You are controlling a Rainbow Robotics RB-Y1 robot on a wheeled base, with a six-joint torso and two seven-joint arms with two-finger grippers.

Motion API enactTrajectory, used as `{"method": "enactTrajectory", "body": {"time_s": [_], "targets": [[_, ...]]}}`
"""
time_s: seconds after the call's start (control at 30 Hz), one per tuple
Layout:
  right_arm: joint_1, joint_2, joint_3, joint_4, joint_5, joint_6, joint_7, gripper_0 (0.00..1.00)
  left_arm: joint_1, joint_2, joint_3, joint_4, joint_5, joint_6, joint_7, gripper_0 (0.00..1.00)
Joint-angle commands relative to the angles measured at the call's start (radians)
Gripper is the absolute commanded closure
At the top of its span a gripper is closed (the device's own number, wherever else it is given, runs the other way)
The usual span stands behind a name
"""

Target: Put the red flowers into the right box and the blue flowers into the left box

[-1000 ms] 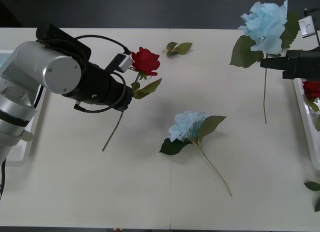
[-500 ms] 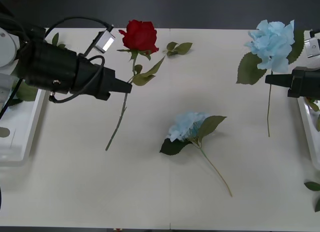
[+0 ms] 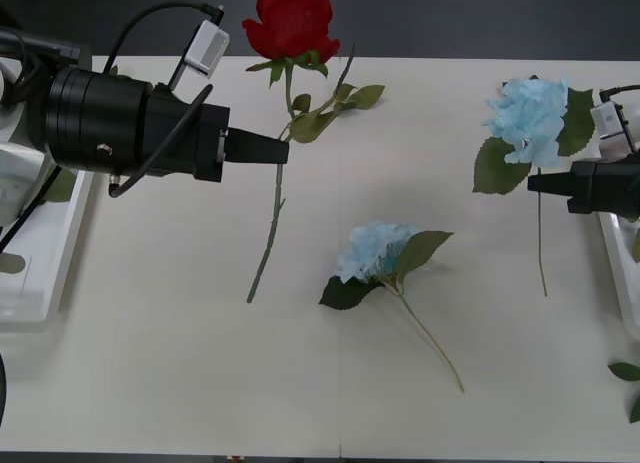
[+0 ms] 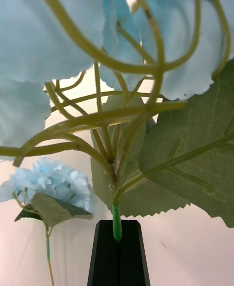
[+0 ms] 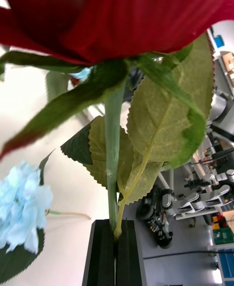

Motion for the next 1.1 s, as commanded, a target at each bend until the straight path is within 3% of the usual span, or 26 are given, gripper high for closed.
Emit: {"method": "enactTrajectory", "body": {"time_s": [0.03, 0.2, 0.53, 0.57, 0.6, 0.63, 0.77, 0.97, 1.1], "targets": [[-0.025, -0.025, 0.056, 0.0, 0.012, -0.056, -0.013, 1.0, -0.066, -0.035, 0.0, -0.026, 0.013, -0.025, -0.057, 1.0], [-0.027, -0.005, 0.095, 0.004, 0.108, -0.132, -0.016, 1.0, -0.109, -0.057, 0.0, -0.026, -0.001, -0.05, -0.077, 1.0], [-0.027, 0.03, 0.097, 0.062, 0.206, -0.142, -0.013, 0.99, -0.142, -0.074, 0.0, -0.026, -0.021, -0.073, -0.125, 1.0], [-0.027, 0.03, 0.098, 0.062, 0.206, -0.142, -0.013, 0.95, -0.142, -0.072, 0.0, -0.026, -0.021, -0.073, -0.136, 1.0], [-0.027, 0.031, 0.098, 0.069, 0.213, -0.143, -0.012, 0.83, -0.142, -0.072, -0.004, -0.026, -0.021, -0.073, -0.155, 1.0], [-0.027, 0.031, 0.098, 0.072, 0.218, -0.143, -0.01, 0.78, -0.142, -0.072, -0.007, -0.023, -0.021, -0.073, -0.16, 1.0], [-0.027, 0.03, 0.098, 0.075, 0.258, -0.143, -0.001, 0.36, -0.142, -0.066, -0.026, -0.012, -0.002, -0.077, -0.166, 1.0], [-0.027, 0.027, 0.098, 0.073, 0.269, -0.137, 0.027, 0.14, -0.14, -0.064, -0.029, 0.009, 0.019, -0.079, -0.174, 1.0], [-0.027, -0.001, 0.098, 0.047, 0.263, -0.123, 0.123, 0.1, -0.14, -0.064, -0.029, 0.009, 0.019, -0.079, -0.174, 1.0]]}}
